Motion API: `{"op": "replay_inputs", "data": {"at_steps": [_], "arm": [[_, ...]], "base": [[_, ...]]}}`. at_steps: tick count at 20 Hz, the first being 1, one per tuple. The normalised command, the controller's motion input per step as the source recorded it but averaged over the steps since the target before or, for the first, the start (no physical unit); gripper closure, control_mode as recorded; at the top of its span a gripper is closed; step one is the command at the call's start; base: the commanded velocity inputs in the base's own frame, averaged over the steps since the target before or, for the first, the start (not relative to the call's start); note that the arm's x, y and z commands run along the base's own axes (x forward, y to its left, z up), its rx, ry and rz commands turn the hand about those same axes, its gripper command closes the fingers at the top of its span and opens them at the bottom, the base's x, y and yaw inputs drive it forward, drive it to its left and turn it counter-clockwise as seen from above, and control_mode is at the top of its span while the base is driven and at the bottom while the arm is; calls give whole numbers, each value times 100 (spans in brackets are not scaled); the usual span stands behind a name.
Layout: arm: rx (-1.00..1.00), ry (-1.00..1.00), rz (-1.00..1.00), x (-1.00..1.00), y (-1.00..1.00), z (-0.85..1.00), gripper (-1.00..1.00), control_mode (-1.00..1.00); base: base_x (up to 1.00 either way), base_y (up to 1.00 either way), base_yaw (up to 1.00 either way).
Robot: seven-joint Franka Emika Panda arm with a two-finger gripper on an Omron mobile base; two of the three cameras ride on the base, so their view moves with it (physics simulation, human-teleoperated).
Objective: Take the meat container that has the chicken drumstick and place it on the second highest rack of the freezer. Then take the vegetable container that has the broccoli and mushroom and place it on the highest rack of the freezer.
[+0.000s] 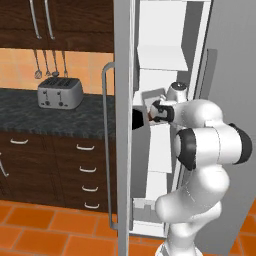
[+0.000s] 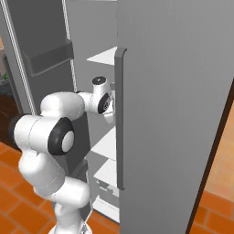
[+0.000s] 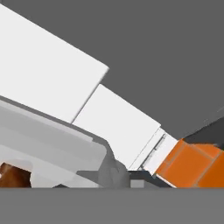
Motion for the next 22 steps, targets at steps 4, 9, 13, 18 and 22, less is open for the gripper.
{"op": "replay_inputs", "data": {"at_steps": [4, 9, 13, 18, 22], "arm": [[0, 0, -6, 96, -1, -16, 100, -100], [3, 0, -5, 100, -42, -31, 100, -100], [5, 0, -6, 100, -31, -24, 100, -100], [1, 0, -7, 62, -1, -4, -100, -100], [0, -25, -4, -54, -3, -2, -100, -100]], "base": [[0, 0, 0], [0, 0, 0], [0, 0, 0], [0, 0, 0], [0, 0, 0]]}}
